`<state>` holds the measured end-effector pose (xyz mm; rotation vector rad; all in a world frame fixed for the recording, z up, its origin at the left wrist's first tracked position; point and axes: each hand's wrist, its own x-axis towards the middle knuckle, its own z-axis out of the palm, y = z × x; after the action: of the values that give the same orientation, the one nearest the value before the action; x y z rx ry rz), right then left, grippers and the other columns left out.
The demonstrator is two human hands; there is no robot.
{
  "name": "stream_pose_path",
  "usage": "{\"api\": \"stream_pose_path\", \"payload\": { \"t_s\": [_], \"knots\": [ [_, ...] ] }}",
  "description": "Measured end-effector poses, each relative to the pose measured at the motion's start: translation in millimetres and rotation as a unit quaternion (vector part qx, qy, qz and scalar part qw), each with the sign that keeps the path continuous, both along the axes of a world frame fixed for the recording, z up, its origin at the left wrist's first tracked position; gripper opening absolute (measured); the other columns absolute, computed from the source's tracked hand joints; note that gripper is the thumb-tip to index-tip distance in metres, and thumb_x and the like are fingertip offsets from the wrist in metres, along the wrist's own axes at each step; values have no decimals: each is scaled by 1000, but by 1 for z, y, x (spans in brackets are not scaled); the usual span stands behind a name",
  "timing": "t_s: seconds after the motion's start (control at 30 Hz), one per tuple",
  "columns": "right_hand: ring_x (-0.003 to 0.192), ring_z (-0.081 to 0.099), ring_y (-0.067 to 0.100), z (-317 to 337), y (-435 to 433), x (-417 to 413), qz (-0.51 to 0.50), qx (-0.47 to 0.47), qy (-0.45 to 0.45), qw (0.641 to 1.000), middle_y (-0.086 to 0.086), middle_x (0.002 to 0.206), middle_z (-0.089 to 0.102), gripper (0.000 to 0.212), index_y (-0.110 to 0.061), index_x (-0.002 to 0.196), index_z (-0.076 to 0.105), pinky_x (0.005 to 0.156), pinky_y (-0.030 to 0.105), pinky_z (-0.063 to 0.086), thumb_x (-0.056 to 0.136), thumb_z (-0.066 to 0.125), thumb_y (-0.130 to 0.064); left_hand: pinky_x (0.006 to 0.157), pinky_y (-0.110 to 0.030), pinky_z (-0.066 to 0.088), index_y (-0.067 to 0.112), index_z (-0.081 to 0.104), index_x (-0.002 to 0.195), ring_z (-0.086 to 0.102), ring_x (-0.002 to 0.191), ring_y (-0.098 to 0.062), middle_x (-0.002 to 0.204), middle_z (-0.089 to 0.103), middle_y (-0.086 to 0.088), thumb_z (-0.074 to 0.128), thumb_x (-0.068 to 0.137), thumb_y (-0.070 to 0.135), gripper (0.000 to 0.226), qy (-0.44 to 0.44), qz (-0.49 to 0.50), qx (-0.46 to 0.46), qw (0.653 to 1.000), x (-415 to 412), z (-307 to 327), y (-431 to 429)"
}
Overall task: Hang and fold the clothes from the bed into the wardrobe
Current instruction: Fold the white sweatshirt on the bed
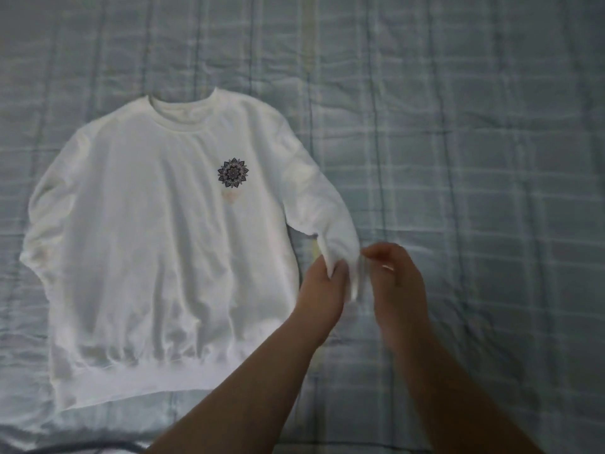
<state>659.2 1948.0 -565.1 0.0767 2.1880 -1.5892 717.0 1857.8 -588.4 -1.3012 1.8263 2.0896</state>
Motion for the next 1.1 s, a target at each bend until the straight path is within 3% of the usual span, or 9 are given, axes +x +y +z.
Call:
{"api": "stream_pose_path", "payload": {
  "t_s": [0.07,0.13,0.3,0.43,0.63,0.77,0.9,1.0,1.1],
  "knots": [
    [79,59,7,-14,24,0,-51,17,-15,998,-4,88,66,11,-16,95,64,67,10,43,90,56,-11,85,-42,56,5,62,124,71,99,-27,110,73,-14,45,101,7,29,45,166,215,961,-5,-2,10],
    [84,60,13,-27,48,1,-14,40,-59,997,0,91,66,19,-14,96,65,75,19,46,98,47,-8,89,-45,54,1,59,128,68,108,-33,121,68,-21,44,101,9,32,80,273,419,862,-7,1,15],
    [84,73,12,-44,82,9,-80,-122,-334,931,-3,91,77,34,-18,103,70,73,30,59,106,36,-18,90,-49,56,-6,71,115,67,110,-38,123,67,-23,36,102,26,49,96,212,604,762,-10,15,29],
    [102,71,22,-35,112,10,-62,-254,-335,905,11,114,73,27,-15,105,79,77,34,59,91,59,-26,94,-50,54,-4,69,119,67,110,-38,125,66,-22,43,88,20,47,98,188,601,771,-23,21,38],
    [62,60,29,-26,138,-10,-1,-104,-265,959,18,68,69,28,3,93,70,59,37,41,72,63,-14,92,-46,54,-2,71,107,68,98,-36,108,69,-19,44,75,15,45,137,160,596,775,-46,23,43],
    [52,45,5,1,171,-49,25,208,18,978,-7,59,54,20,-25,74,52,50,29,36,79,64,-40,99,-43,47,2,67,108,64,105,-33,112,68,-16,42,78,15,41,144,152,578,789,-66,24,59],
    [71,49,20,25,194,-81,21,400,312,861,-9,78,47,21,-28,82,46,65,34,34,78,66,-34,91,-44,53,9,63,103,64,101,-30,110,66,-14,47,85,23,28,1,53,512,857,-79,18,89],
    [101,53,31,2,202,-75,84,487,239,836,1,105,58,26,-24,96,59,90,45,37,73,72,-22,65,-30,45,13,62,86,60,79,-19,95,65,-9,45,87,23,20,-161,-148,412,885,-75,10,96],
    [134,41,35,-31,210,-59,145,490,94,855,6,139,51,51,-20,123,61,109,50,32,73,71,-16,50,-20,41,12,70,75,60,58,-13,81,68,-9,46,94,13,31,-177,-207,233,933,-71,0,90]
  ]
}}
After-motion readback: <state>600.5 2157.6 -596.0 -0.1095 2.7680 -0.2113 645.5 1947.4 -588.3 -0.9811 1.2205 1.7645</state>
